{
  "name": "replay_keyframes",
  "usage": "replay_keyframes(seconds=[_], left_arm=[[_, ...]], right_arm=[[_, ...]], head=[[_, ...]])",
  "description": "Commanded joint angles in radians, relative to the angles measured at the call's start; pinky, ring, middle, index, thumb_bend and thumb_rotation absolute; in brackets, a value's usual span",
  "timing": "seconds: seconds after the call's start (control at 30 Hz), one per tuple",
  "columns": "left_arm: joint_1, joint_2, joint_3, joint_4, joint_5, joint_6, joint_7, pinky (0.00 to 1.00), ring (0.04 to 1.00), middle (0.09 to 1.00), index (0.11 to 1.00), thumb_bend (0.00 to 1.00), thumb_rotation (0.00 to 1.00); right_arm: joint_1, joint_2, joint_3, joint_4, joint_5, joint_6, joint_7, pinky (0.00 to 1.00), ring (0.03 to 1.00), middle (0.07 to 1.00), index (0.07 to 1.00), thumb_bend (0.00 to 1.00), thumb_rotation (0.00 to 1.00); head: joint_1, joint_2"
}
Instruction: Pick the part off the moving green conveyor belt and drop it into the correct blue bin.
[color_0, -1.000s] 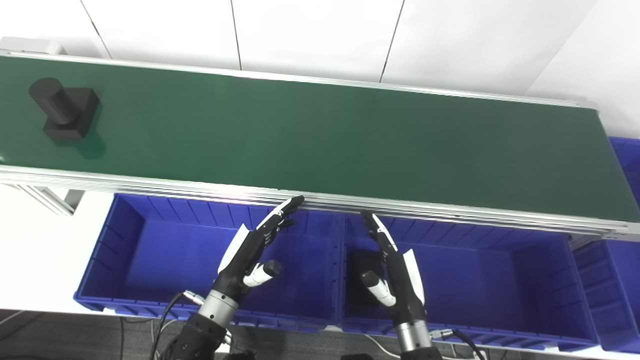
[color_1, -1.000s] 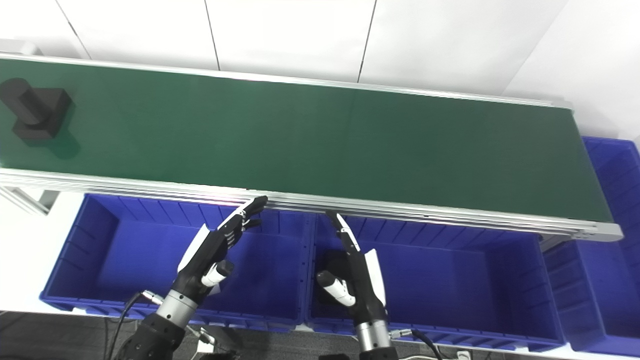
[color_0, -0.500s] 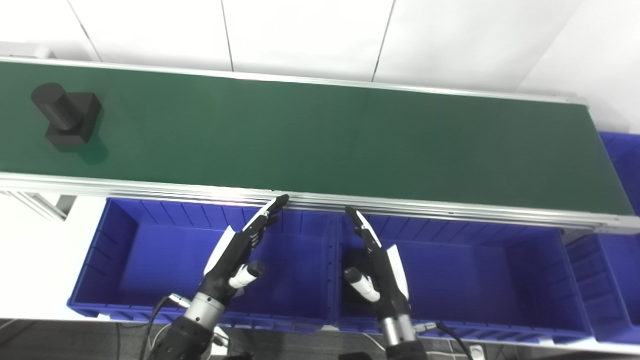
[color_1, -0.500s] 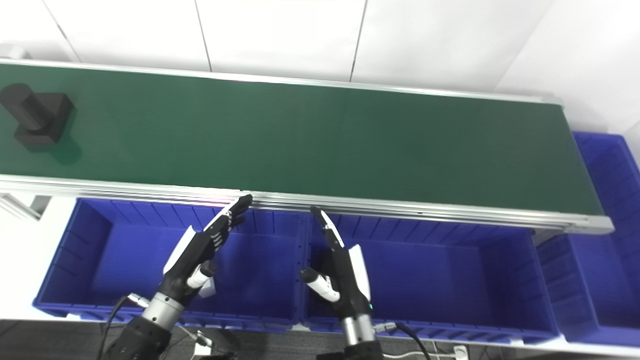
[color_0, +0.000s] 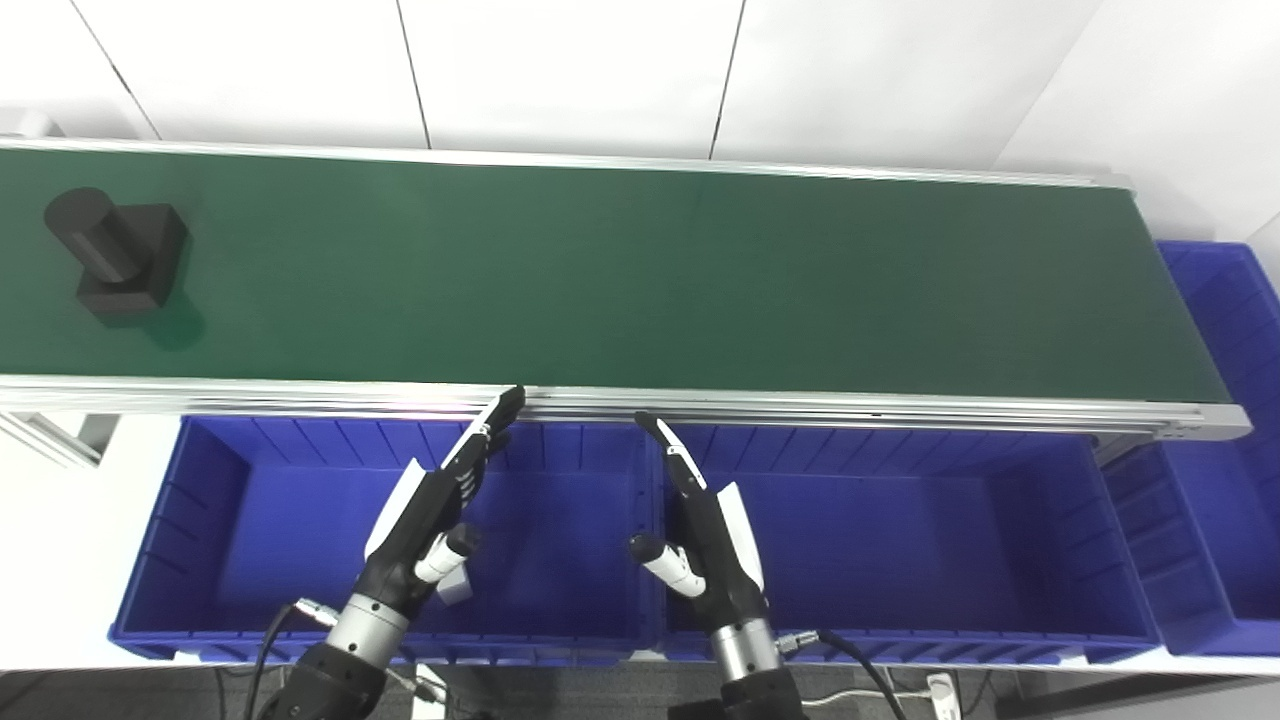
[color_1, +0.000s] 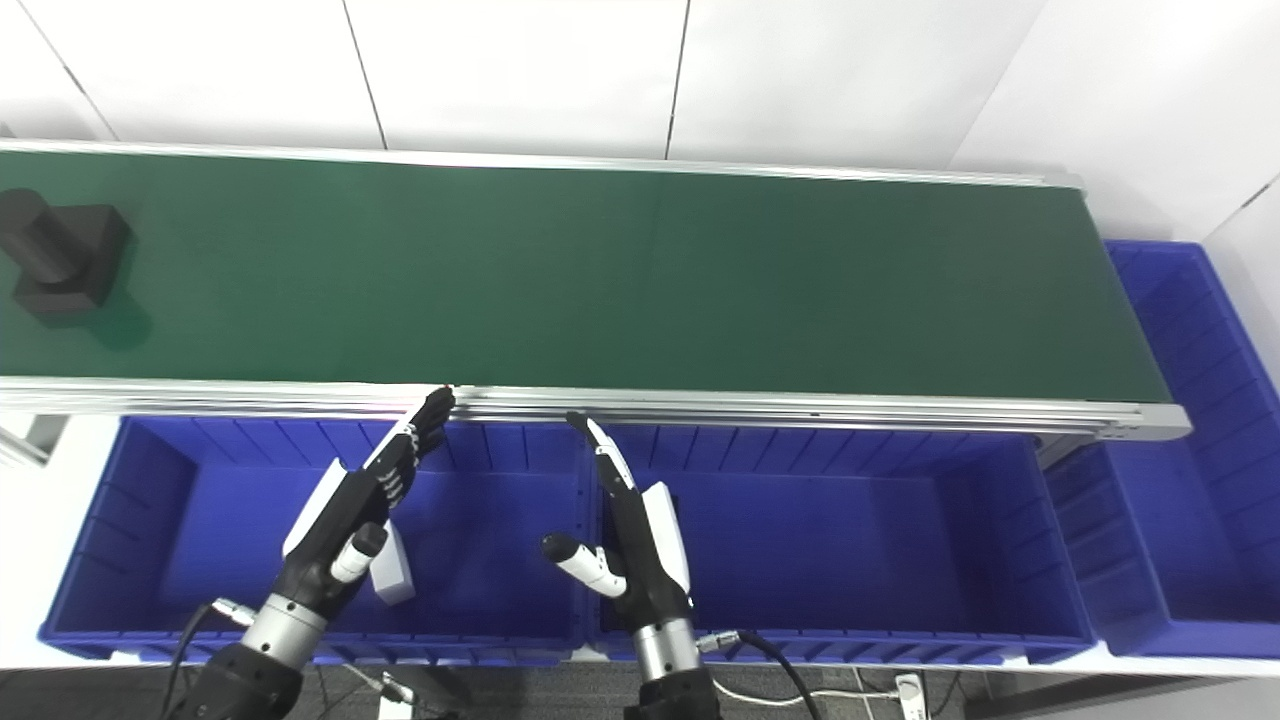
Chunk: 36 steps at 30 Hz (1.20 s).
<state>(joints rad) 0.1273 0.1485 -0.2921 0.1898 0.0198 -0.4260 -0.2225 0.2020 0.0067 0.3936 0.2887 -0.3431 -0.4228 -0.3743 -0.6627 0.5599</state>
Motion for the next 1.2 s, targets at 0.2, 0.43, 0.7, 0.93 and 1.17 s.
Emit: replay_keyframes(seconds=[0.2,0.43,0.7,0.93,1.17], left_arm=[[-0.003,-0.005,0.006,-0.018,0.008,-0.044,-0.011,1.00,1.000,0.986,0.971,1.00,1.00],[0.015,-0.029,-0.006,-0.022,0.034,-0.044,0.009,0.98,0.994,0.970,0.950,1.00,1.00],[0.012,-0.040,-0.024,0.012,0.057,-0.044,0.046,0.89,0.946,0.942,0.909,1.00,1.00],[0.009,-0.034,-0.028,0.019,0.058,-0.044,0.054,0.86,0.932,0.936,0.896,1.00,1.00],[0.011,-0.026,-0.029,0.013,0.060,-0.044,0.055,0.85,0.926,0.931,0.895,1.00,1.00]], right_arm=[[-0.004,0.005,0.006,-0.024,0.000,-0.047,-0.015,0.96,0.963,0.940,0.931,1.00,1.00],[0.019,-0.027,0.007,-0.039,0.017,-0.047,-0.011,0.98,0.973,0.945,0.934,1.00,1.00],[0.010,-0.066,0.046,-0.010,0.053,-0.047,-0.044,0.95,0.959,0.944,0.929,1.00,1.00],[-0.004,-0.073,0.075,0.006,0.054,-0.047,-0.078,0.92,0.948,0.941,0.922,1.00,1.00],[-0.006,-0.073,0.084,0.002,0.053,-0.047,-0.089,0.93,0.953,0.945,0.922,1.00,1.00]], head=[[0.056,0.003],[0.155,-0.035],[0.203,-0.089],[0.203,-0.101],[0.208,-0.089]])
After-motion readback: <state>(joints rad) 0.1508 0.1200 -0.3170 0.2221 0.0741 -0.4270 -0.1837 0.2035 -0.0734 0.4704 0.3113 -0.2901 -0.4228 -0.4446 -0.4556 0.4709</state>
